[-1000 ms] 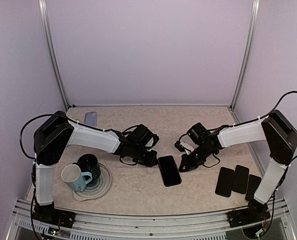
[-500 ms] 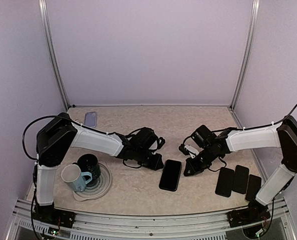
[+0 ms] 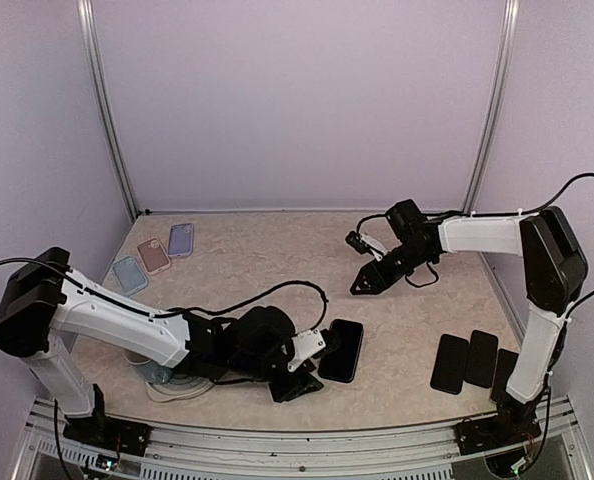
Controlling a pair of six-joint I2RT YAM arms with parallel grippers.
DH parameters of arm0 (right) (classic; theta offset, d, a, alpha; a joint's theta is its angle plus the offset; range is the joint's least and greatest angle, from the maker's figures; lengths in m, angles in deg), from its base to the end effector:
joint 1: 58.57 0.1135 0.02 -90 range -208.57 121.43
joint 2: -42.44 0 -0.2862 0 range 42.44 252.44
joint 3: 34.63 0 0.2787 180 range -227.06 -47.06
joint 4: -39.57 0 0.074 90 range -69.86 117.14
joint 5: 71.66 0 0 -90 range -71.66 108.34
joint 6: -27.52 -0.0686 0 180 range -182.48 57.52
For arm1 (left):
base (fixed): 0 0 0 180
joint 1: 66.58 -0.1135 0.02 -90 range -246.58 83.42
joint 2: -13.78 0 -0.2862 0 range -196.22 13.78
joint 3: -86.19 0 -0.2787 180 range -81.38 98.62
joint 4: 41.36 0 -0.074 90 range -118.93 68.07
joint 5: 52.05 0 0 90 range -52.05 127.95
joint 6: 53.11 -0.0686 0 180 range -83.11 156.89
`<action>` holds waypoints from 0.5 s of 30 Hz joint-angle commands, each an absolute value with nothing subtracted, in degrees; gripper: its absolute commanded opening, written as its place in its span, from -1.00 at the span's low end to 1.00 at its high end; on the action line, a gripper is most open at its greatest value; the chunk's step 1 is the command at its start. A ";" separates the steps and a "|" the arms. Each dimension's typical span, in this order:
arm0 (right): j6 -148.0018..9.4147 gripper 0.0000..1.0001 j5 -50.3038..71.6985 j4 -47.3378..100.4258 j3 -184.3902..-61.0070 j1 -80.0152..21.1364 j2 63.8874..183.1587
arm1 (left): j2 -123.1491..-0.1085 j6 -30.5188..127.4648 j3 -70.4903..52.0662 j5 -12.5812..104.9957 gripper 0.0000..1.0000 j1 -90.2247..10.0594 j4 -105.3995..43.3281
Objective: Put the phone into the phone case
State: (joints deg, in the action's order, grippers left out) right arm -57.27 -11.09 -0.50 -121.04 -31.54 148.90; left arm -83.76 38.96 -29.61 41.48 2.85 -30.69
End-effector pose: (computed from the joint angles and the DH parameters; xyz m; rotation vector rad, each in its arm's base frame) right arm 0.3673 0.2252 0.1765 -0.9019 2.4609 0.8063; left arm 0.1341 -0.3693 0.1451 1.3808 2.0144 -0.6665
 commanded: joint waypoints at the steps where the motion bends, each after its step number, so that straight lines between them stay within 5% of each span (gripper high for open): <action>1: -51.47 -0.25 -20.92 3.15 -118.65 -31.14 150.01 | -86.35 29.36 -31.35 33.44 -0.18 7.93 -38.97; 8: -51.86 -0.54 -23.11 7.79 -115.77 -30.06 151.69 | -97.57 29.87 -24.45 25.72 -0.75 11.64 -36.24; 15: -55.42 -0.57 -17.85 12.49 -112.79 -27.48 154.74 | -99.18 31.04 -25.43 26.72 -0.76 11.23 -37.72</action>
